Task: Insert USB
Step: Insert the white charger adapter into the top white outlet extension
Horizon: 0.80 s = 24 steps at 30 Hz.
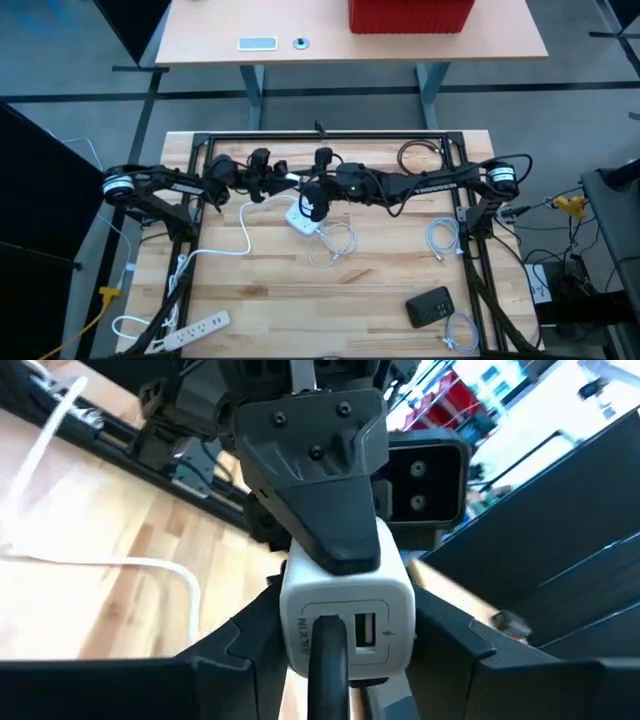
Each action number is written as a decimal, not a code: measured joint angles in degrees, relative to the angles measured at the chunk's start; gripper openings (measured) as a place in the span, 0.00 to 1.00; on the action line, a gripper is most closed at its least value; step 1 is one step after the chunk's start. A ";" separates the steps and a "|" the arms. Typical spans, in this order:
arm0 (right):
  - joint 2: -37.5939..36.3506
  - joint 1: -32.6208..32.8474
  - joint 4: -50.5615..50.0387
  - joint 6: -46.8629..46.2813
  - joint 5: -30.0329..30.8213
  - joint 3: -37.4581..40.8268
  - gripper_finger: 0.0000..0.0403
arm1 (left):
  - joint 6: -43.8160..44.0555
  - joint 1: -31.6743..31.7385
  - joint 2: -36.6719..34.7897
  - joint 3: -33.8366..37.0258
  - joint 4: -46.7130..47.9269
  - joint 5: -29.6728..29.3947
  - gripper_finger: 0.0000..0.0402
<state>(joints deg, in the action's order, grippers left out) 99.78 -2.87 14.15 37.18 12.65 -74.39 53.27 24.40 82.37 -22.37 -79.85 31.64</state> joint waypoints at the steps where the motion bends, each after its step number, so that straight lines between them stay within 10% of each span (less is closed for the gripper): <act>1: -0.24 0.00 -1.05 -0.77 -0.32 0.00 0.35 | -0.49 0.00 0.02 0.00 0.20 0.27 0.37; 10: -2.09 0.26 -10.10 -6.84 0.39 -0.32 0.35 | -5.61 1.05 0.02 1.54 1.34 0.66 0.63; 20: -0.22 -1.28 -34.11 -22.66 -0.48 -12.39 0.35 | -20.74 3.08 0.00 5.83 4.44 0.37 0.65; 24: 0.39 -3.44 -41.88 -32.06 -10.15 -14.87 0.35 | -27.05 3.08 0.00 7.77 6.10 0.39 0.64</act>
<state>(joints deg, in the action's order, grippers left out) 100.16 -6.31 -27.72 5.12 2.50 -89.26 26.21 27.49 82.37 -14.60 -73.76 32.03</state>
